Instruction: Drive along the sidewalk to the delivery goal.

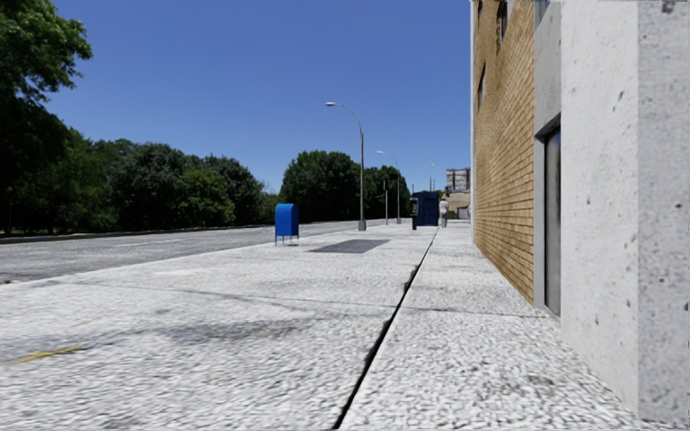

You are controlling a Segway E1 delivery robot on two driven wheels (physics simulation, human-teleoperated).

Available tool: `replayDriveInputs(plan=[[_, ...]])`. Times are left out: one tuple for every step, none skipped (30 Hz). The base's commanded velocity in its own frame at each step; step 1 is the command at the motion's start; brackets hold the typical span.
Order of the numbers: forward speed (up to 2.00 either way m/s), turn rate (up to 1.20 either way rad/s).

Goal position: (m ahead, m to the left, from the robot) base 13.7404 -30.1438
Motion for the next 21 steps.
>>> replayDriveInputs(plan=[[2.00, 0.00], [2.00, 0.00], [2.00, 0.00], [2.00, -0.04], [2.00, -0.23], [2.00, -0.23], [2.00, -0.23], [2.00, -0.23], [2.00, -0.23], [2.00, -0.23], [2.00, -0.23], [2.00, -0.23], [2.00, -0.23], [2.00, -0.23], [2.00, -0.23], [2.00, -0.23], [2.00, -0.23], [2.00, -0.23], [2.00, -0.23], [2.00, -0.23], [2.00, -0.23]])
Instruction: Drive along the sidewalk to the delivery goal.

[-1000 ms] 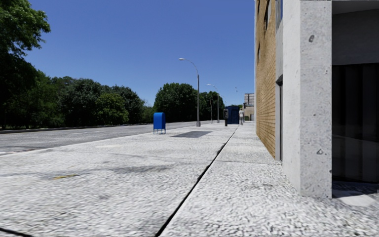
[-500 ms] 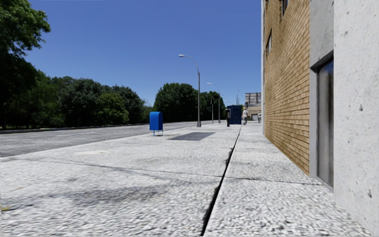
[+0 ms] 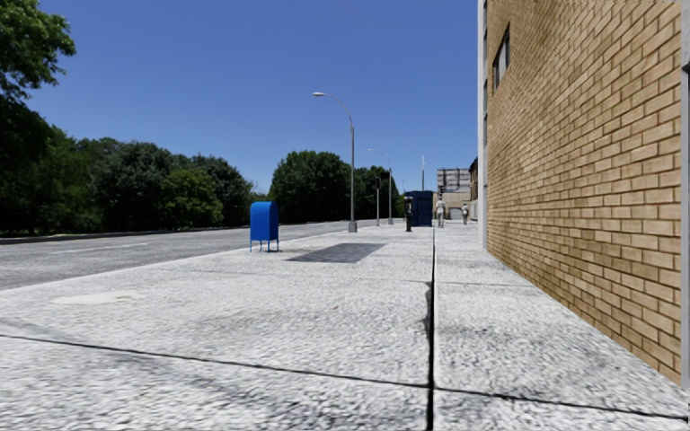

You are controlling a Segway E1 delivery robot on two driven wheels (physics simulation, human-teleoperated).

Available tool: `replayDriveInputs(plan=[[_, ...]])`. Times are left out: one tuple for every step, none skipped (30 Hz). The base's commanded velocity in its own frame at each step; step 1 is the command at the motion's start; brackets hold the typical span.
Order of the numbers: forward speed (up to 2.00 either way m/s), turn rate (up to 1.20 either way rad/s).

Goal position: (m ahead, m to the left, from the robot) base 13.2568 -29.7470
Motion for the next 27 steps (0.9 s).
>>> replayDriveInputs(plan=[[2.00, -0.23], [2.00, -0.23], [2.00, -0.23], [2.00, -0.27], [2.00, -0.27], [2.00, -0.34], [2.00, -0.37], [2.00, -0.37], [2.00, -0.37], [2.00, -0.38], [2.00, -0.38], [2.00, -0.38], [2.00, -0.38], [2.00, -0.38], [2.00, -0.38], [2.00, -0.38], [2.00, -0.38], [2.00, -0.38], [2.00, -0.38], [2.00, -0.38], [2.00, -0.38], [2.00, -0.38], [2.00, -0.38], [2.00, -0.38], [2.00, -0.38], [2.00, -0.38], [2.00, -0.38]])
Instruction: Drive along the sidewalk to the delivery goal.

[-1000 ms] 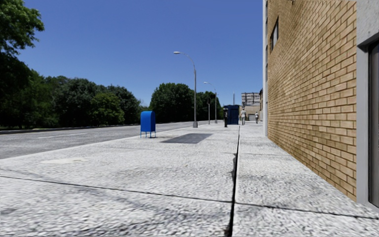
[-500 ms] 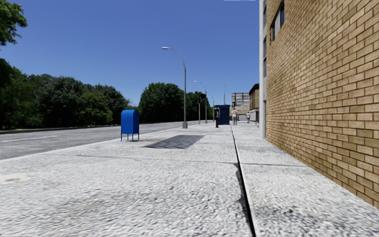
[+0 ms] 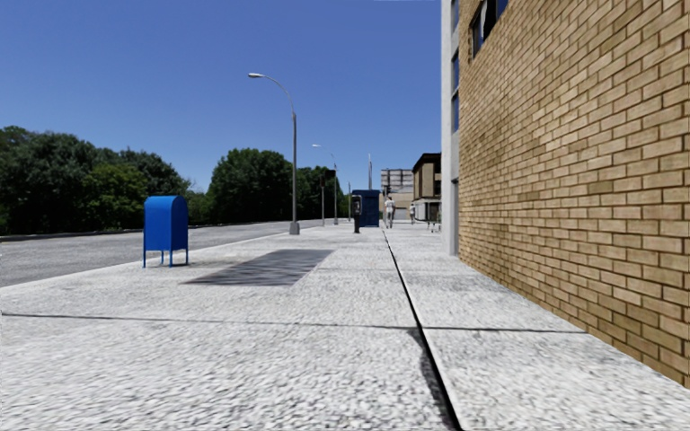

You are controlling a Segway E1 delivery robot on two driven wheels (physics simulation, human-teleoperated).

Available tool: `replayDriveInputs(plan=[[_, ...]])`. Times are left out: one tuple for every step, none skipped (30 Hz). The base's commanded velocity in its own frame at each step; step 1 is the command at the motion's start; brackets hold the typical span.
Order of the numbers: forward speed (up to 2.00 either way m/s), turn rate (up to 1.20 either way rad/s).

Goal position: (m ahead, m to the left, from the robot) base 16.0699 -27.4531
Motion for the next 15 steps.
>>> replayDriveInputs(plan=[[2.00, -0.38], [2.00, -0.38], [2.00, -0.38], [2.00, -0.38], [2.00, -0.38], [2.00, -0.38], [2.00, -0.38], [2.00, -0.38], [2.00, -0.38], [2.00, -0.38], [2.00, -0.38], [2.00, -0.38], [2.00, -0.31], [2.00, 0.00], [2.00, 0.00]])
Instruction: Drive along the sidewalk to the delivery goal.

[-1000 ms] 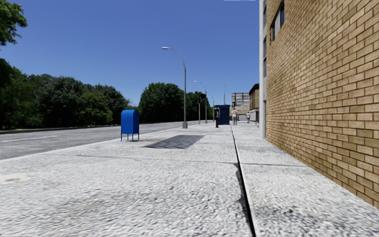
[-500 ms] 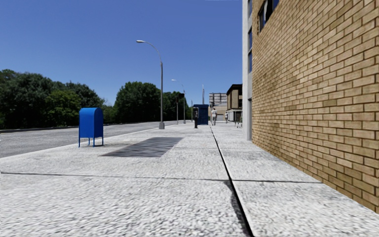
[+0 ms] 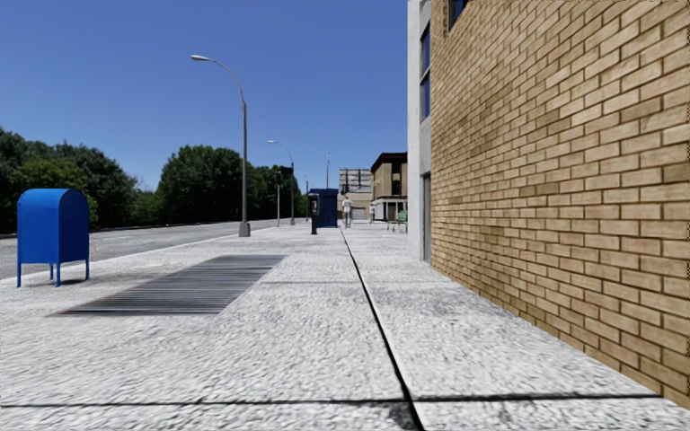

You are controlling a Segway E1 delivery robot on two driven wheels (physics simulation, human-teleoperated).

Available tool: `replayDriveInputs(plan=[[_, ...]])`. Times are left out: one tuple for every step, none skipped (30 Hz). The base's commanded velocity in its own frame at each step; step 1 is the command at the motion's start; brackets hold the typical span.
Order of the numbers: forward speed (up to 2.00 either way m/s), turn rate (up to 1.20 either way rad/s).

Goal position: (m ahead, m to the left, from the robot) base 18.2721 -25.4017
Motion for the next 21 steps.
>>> replayDriveInputs(plan=[[2.00, 0.00], [2.00, 0.00], [2.00, 0.00], [2.00, 0.00], [2.00, 0.00], [2.00, 0.00], [2.00, 0.00], [2.00, 0.00], [2.00, 0.00], [2.00, 0.00], [2.00, 0.00], [2.00, 0.00], [2.00, 0.00], [2.00, 0.00], [2.00, 0.00], [2.00, 0.00], [2.00, 0.00], [2.00, 0.00], [2.00, 0.00], [2.00, 0.00], [2.00, 0.00]])
